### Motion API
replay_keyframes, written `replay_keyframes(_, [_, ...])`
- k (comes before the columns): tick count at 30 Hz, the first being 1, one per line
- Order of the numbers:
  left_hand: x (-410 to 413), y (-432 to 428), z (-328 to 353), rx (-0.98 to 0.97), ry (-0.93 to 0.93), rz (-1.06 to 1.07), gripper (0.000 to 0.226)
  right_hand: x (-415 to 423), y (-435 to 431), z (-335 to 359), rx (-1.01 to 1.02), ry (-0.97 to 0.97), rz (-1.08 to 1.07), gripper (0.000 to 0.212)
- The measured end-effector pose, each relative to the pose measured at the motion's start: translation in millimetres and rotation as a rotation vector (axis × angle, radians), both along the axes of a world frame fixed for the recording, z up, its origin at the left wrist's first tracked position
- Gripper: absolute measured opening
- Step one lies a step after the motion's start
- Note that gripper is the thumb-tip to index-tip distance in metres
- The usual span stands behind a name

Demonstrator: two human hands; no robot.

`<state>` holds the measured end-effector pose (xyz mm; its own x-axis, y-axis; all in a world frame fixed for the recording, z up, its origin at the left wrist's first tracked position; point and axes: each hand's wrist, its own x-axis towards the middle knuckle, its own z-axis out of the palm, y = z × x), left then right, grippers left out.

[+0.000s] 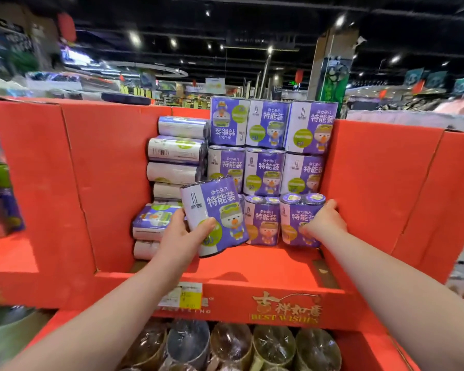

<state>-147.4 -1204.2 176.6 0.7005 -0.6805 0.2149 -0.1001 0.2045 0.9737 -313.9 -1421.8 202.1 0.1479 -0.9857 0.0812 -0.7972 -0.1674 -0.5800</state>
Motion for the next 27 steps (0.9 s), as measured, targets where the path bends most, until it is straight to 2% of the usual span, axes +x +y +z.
replay_keyframes(3, [-2, 1, -2, 0.011, -0.010, -0.026, 0.028, -1, 4, 1, -0.115, 0.088, 0.009, 0.098])
replay_keyframes(6, [-2, 1, -2, 0.027, -0.024, -0.055, 0.030, -3, 8, 0, -0.201, 0.108, 0.064, 0.112])
replay_keyframes(10, [-3, 3, 0, 0.017, -0.019, -0.086, 0.029, -7, 11, 2, -0.282, 0.186, 0.096, 0.088])
replay_keyframes(15, [-2, 4, -1, 0.021, -0.027, -0.109, 0.030, -7, 9, 24, -0.202, 0.412, 0.116, 0.104])
replay_keyframes(18, [-1, 5, -2, 0.027, -0.041, -0.119, 0.036, -6, 6, 28, -0.234, 0.574, 0.160, 0.082])
replay_keyframes(21, [-2, 6, -1, 0.041, -0.047, -0.122, 0.047, 2, 4, 21, -0.382, 0.833, 0.234, 0.076])
replay_keyframes(25, [-2, 6, 0, 0.048, -0.049, -0.131, 0.042, 2, -5, 25, -0.606, 1.026, 0.229, 0.049])
replay_keyframes(27, [-2, 6, 0, 0.046, -0.050, -0.128, 0.042, 3, -9, 27, -0.623, 1.109, 0.196, 0.048])
